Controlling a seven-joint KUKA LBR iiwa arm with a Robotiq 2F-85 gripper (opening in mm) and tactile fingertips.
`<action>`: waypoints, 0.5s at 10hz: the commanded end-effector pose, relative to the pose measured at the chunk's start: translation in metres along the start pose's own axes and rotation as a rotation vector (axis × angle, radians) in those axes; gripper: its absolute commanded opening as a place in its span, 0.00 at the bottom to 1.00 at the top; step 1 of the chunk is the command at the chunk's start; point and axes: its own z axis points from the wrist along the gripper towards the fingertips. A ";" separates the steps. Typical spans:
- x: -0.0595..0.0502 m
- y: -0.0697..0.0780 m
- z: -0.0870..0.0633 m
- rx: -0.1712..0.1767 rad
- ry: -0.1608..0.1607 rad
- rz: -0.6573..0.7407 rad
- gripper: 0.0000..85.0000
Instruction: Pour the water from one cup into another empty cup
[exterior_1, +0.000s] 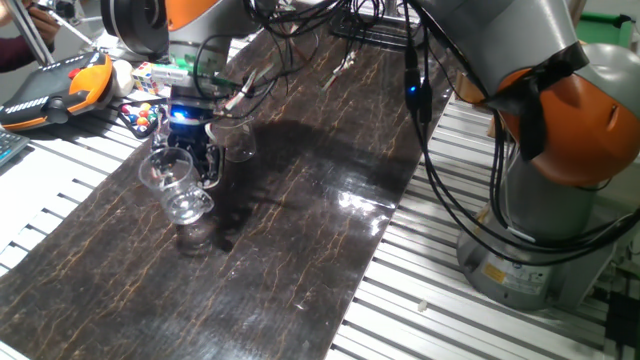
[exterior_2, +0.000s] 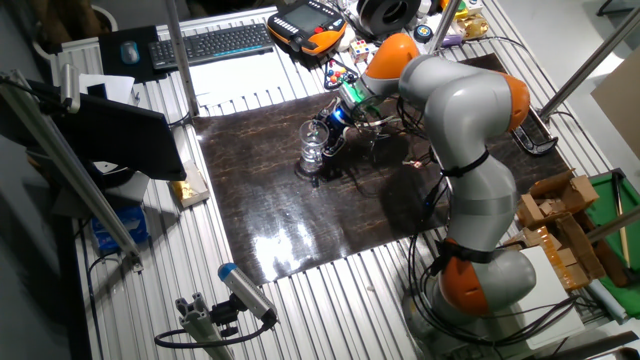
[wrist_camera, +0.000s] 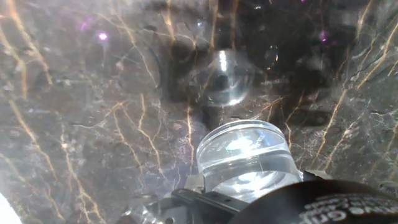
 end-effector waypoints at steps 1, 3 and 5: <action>-0.001 0.001 -0.005 0.002 -0.005 -0.001 0.01; -0.004 0.003 -0.021 0.003 -0.017 -0.006 0.01; -0.006 0.008 -0.040 0.012 -0.022 -0.004 0.01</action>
